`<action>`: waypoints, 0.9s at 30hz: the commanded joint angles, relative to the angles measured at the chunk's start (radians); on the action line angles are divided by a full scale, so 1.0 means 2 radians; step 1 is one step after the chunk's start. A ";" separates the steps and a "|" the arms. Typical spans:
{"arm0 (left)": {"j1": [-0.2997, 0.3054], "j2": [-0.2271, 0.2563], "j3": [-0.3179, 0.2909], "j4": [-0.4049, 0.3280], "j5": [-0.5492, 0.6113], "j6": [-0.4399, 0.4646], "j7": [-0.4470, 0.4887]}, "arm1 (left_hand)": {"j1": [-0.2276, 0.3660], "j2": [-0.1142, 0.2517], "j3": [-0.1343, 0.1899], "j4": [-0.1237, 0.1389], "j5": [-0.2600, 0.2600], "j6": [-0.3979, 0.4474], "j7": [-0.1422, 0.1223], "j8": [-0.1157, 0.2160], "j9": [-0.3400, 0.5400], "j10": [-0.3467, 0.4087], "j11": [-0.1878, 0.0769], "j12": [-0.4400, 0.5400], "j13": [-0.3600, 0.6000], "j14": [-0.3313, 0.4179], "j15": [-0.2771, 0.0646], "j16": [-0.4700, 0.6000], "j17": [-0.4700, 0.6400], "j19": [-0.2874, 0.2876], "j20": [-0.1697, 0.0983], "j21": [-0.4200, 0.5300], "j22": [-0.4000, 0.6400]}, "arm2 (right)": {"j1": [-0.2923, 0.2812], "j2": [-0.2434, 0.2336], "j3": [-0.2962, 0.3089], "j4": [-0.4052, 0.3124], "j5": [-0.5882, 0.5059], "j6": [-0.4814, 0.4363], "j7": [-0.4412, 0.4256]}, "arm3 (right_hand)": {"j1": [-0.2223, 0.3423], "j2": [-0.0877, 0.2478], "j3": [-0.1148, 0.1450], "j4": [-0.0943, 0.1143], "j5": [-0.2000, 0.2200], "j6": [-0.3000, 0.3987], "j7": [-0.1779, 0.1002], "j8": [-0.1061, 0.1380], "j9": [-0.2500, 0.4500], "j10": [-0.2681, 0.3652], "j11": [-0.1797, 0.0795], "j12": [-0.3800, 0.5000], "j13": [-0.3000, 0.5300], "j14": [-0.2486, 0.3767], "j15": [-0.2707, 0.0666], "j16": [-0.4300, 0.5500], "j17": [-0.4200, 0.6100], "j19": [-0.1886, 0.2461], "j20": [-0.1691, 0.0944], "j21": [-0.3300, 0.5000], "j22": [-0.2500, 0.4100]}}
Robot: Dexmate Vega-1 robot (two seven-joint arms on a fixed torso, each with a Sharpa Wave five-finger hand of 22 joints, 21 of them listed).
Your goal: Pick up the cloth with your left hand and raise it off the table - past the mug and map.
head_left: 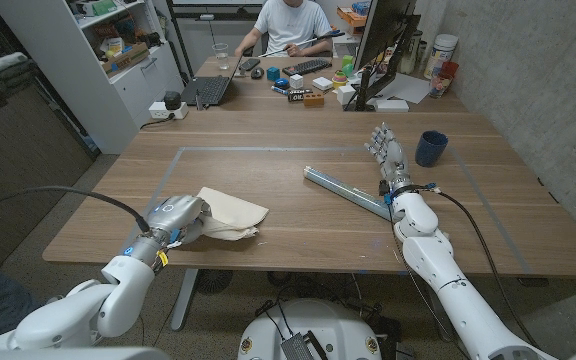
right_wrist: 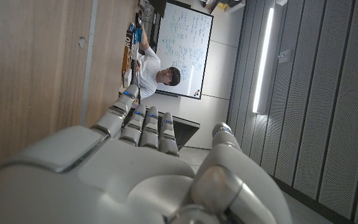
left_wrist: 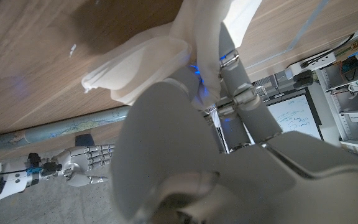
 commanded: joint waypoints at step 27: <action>0.052 -0.146 -0.150 -0.074 0.195 -0.117 -0.146 | 0.003 -0.007 0.006 0.002 0.011 0.004 0.005 -0.007 -0.007 0.035 -0.015 -0.009 0.040 0.092 -0.089 -0.005 0.011 0.000 0.003 0.019 0.000 | -0.016 -0.003 -0.008 -0.033 -0.005 0.009 -0.025 | -0.005 0.000 -0.002 0.000 0.002 0.007 0.003 -0.002 0.002 0.007 0.003 0.002 0.001 0.006 0.001 0.001 0.003 -0.003 0.001 0.000 0.002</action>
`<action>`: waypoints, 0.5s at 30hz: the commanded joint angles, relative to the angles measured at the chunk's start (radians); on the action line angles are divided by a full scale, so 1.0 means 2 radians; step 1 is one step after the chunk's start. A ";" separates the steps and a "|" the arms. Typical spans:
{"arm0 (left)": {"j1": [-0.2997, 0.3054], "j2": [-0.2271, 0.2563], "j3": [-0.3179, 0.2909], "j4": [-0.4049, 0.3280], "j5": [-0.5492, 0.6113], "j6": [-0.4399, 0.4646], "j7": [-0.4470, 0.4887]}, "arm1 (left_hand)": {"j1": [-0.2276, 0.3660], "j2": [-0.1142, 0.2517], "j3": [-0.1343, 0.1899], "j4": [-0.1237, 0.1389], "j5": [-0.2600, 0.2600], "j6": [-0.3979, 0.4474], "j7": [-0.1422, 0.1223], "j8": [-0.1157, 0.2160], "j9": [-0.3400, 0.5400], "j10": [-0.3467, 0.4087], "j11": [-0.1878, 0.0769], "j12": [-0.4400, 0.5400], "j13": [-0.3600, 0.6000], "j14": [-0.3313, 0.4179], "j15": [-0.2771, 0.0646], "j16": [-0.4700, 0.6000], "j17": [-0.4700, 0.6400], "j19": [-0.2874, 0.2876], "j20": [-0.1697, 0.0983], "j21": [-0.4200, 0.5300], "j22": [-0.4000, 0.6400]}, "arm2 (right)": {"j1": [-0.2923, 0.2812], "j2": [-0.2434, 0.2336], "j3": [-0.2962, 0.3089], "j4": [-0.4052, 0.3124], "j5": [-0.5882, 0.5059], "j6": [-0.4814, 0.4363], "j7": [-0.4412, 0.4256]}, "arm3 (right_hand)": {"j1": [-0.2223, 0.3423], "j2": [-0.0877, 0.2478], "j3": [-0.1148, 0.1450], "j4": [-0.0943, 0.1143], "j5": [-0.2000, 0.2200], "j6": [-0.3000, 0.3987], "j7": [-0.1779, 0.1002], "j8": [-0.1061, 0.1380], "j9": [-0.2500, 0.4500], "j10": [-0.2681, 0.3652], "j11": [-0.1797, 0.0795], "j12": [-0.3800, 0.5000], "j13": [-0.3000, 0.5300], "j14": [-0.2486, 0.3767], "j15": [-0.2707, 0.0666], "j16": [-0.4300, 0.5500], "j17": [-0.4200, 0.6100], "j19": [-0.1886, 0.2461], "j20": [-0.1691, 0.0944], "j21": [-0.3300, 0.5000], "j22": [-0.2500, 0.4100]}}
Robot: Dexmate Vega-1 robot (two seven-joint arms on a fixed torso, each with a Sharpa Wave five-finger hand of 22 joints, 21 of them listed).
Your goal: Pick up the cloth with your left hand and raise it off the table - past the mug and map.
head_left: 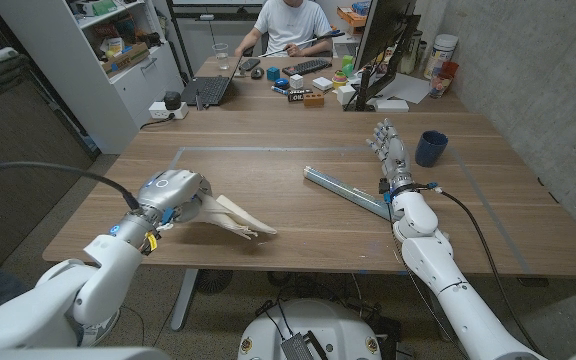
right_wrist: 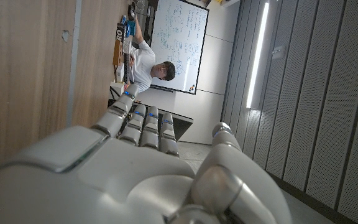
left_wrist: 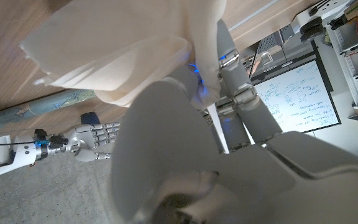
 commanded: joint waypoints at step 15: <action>-0.040 -0.102 -0.033 -0.041 0.149 -0.122 -0.127 | 0.002 -0.002 0.004 0.001 0.008 0.007 0.001 -0.004 -0.002 0.031 -0.012 -0.008 0.041 0.088 -0.087 -0.002 0.007 -0.003 0.002 0.011 0.002 | -0.011 -0.008 -0.005 -0.022 0.003 0.000 -0.004 | -0.005 0.000 -0.001 0.000 0.002 0.008 0.002 0.002 0.002 0.008 0.000 0.002 0.001 0.006 -0.002 0.001 0.003 -0.005 0.000 -0.001 0.002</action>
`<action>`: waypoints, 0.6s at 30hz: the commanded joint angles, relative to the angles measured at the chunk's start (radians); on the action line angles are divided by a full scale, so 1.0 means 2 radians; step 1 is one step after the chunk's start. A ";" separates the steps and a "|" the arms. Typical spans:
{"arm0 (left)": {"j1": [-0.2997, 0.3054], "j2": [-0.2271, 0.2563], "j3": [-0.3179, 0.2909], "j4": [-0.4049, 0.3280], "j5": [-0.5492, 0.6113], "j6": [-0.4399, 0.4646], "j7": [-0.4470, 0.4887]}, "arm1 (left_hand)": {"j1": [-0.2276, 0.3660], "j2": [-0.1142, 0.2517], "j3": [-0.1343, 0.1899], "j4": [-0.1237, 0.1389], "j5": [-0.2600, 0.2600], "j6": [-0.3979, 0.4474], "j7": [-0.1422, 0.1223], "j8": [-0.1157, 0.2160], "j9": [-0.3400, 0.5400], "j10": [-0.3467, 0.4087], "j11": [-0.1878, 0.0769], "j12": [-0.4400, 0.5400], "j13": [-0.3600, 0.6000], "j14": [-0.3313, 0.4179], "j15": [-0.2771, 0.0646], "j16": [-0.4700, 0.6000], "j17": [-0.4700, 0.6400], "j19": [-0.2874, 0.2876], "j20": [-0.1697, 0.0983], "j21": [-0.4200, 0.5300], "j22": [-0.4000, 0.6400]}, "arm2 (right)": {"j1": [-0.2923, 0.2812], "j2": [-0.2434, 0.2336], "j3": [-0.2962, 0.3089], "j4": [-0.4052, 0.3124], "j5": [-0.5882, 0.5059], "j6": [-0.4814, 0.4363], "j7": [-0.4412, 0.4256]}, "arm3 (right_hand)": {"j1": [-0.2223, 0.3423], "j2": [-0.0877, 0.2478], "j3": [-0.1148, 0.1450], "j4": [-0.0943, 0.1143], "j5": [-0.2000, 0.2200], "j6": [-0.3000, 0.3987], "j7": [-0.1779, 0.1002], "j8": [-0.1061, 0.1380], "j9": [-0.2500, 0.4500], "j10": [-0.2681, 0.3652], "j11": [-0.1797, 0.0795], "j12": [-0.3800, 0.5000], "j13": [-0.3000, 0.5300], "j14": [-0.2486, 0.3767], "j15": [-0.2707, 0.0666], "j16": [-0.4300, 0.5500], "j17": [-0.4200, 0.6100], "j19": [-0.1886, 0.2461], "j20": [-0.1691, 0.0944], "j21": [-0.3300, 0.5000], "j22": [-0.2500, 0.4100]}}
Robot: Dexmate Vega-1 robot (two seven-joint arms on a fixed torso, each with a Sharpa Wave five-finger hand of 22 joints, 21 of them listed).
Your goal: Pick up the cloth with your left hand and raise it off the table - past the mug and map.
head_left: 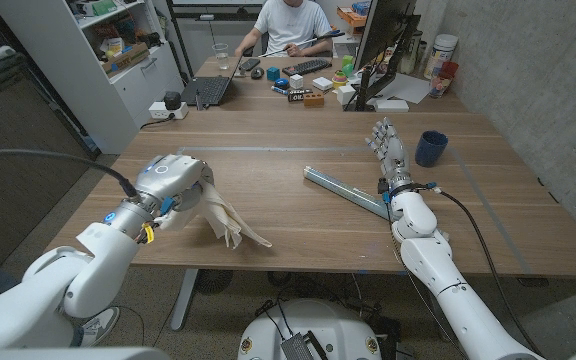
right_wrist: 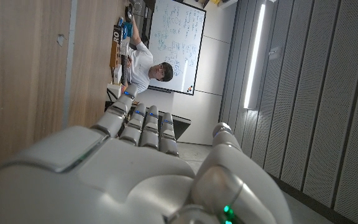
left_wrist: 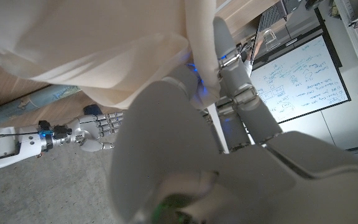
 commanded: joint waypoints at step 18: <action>-0.059 -0.093 -0.040 -0.060 0.084 -0.065 -0.063 | 0.000 -0.003 0.006 0.001 0.010 0.008 -0.001 -0.002 -0.003 0.030 -0.013 -0.006 0.047 0.088 -0.089 -0.002 0.008 -0.005 0.000 0.012 0.000 | -0.005 -0.005 0.004 -0.008 0.008 0.001 0.000 | -0.003 0.003 -0.001 0.000 0.002 0.007 0.000 0.002 0.002 0.007 -0.002 0.002 0.001 0.005 0.001 0.000 0.002 -0.002 -0.001 -0.001 0.002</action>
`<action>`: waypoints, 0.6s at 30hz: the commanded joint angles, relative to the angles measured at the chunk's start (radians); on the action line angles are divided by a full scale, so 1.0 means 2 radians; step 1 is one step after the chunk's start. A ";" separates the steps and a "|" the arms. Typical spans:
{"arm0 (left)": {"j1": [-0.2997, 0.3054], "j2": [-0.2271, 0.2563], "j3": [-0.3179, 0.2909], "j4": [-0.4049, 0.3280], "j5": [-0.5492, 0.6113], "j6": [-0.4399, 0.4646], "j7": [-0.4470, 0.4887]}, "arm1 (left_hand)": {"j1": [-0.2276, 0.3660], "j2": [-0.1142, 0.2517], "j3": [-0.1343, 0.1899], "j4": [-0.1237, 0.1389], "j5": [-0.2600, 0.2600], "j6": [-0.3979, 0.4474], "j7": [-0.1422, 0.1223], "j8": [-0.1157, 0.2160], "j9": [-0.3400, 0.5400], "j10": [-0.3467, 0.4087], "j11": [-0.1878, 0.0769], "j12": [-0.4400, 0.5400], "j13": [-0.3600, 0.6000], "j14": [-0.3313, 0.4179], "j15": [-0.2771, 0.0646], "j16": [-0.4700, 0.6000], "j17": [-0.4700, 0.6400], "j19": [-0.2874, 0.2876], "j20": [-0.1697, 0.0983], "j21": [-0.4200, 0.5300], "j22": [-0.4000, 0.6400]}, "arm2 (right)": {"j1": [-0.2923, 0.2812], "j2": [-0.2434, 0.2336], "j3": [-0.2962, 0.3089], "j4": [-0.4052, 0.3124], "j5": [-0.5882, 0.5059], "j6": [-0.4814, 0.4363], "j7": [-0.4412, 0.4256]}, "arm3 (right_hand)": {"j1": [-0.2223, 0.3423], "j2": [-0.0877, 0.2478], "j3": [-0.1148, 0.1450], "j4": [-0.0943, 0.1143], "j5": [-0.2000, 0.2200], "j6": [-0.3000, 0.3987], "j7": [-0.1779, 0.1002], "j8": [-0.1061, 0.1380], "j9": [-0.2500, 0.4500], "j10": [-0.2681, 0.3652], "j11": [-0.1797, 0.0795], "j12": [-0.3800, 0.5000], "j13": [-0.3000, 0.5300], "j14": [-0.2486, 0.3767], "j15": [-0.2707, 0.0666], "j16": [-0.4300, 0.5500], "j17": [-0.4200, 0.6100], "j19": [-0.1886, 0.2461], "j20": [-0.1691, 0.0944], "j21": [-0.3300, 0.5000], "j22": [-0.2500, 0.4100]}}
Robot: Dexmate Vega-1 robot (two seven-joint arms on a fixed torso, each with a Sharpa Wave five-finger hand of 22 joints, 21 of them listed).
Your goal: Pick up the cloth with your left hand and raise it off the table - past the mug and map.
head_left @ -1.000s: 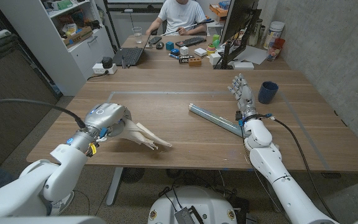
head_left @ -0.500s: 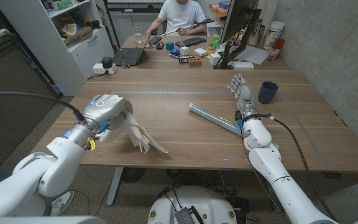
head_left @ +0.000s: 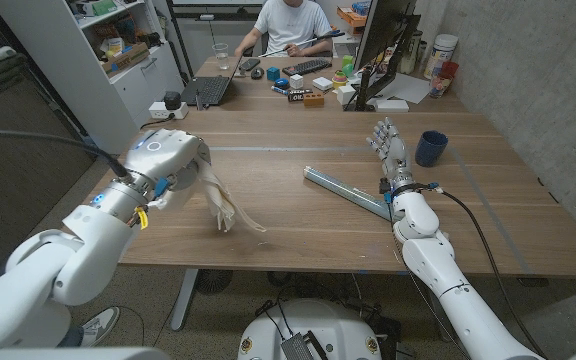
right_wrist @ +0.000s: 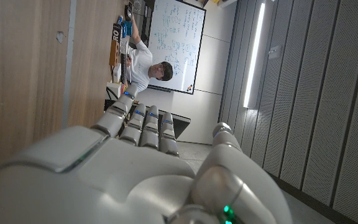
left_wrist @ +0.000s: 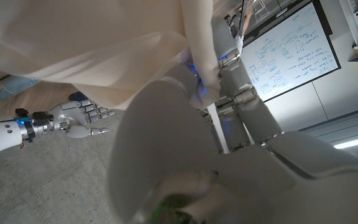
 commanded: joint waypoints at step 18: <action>-0.079 -0.083 -0.052 -0.068 0.045 -0.069 -0.044 | 0.000 0.000 0.007 -0.001 0.009 0.004 -0.002 -0.004 0.000 0.029 -0.015 -0.008 0.051 0.089 -0.090 -0.002 0.009 -0.008 -0.001 0.011 0.001 | 0.003 -0.001 0.002 -0.004 0.002 0.002 0.001 | -0.004 0.003 -0.001 0.000 0.002 0.006 0.001 0.001 0.002 0.005 0.000 0.002 0.001 0.005 0.001 0.000 0.002 -0.002 -0.002 0.000 0.002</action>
